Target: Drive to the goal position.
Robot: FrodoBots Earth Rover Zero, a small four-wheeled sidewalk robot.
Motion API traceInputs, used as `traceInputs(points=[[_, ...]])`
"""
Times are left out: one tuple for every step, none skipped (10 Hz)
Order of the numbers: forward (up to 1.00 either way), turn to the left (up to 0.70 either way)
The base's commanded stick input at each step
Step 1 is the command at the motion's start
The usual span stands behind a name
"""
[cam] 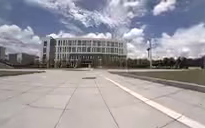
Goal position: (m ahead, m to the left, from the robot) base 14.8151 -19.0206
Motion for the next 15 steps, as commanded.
traceInputs(points=[[0.7, 0.04], [0.7, 0.09], [0.7, 0.04], [0.7, 0.01], [0.7, 0.03], [0.7, 0.0], [0.7, 0.0], [0.7, 0.0], [0.7, 0.0], [0.7, 0.0], [0.7, 0.02], [0.7, 0.02], [0.7, 0.1], [0.7, -0.14], [0.7, -0.33]])
